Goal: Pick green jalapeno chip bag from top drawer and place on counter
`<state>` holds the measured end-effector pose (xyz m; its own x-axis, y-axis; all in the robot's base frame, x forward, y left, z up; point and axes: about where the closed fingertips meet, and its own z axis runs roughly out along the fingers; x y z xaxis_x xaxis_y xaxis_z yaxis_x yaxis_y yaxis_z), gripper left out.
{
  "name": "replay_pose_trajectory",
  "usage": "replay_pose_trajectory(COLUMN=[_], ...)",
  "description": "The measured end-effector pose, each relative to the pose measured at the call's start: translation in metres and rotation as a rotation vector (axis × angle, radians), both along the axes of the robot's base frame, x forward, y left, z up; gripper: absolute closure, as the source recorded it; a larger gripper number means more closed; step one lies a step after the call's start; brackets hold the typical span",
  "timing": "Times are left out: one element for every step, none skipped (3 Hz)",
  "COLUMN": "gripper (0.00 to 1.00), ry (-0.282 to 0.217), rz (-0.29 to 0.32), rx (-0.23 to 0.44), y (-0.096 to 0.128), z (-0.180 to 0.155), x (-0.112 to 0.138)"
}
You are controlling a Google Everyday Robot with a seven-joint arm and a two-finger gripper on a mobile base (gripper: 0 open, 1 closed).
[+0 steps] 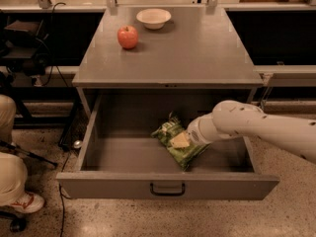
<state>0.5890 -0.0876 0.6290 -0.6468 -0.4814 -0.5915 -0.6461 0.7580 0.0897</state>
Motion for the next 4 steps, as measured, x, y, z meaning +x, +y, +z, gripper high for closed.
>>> replay_pose_trajectory(gripper=[0.78,0.99,1.0,1.0], ry=[-0.086,-0.189,-0.315,-0.395], rz=[-0.038,-0.059,-0.077,-0.082], rx=[0.036,0.039,-0.059,-0.119], y=[-0.031,-0.072,-0.127,-0.156], z=[0.041,0.096,0.191,0.249], x=[-0.001,-0.005,-0.01,-0.01])
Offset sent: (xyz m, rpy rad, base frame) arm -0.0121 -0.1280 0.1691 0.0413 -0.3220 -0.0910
